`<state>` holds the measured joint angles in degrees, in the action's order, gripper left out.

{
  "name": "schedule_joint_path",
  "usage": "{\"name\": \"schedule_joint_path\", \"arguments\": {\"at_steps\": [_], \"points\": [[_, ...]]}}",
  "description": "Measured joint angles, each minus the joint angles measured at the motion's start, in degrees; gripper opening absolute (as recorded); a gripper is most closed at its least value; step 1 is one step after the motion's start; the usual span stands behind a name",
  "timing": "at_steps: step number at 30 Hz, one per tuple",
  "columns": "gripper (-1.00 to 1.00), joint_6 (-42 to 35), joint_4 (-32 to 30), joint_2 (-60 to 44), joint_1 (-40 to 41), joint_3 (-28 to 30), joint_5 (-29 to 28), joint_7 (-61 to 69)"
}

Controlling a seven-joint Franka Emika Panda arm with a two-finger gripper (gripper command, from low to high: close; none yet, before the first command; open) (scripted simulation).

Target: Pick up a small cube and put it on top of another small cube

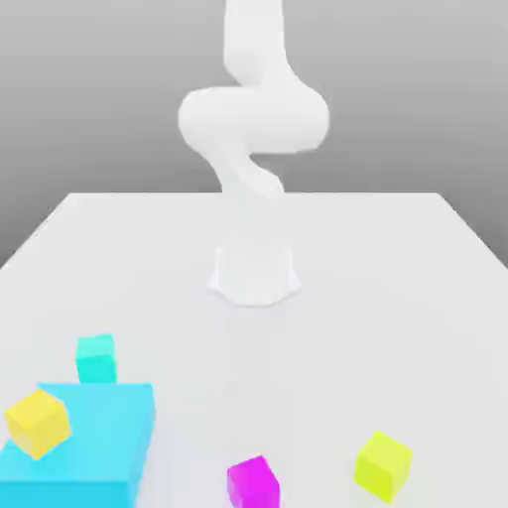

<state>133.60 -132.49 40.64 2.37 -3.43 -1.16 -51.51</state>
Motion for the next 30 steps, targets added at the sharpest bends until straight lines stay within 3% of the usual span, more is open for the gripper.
{"name": "schedule_joint_path", "arguments": {"at_steps": [15,21,27,30], "points": [[0.0,10.83,-4.24,-31.5,9.01,-17.01,-12.05,-37.83],[0.0,15.18,-5.94,-43.86,7.27,-18.69,-16.29,-52.41],[0.0,20.43,-7.99,-54.8,4.14,-19.13,-14.74,-62.89],[0.0,24.23,-7.38,-60.4,1.73,-16.84,-17.0,-66.64]]}}
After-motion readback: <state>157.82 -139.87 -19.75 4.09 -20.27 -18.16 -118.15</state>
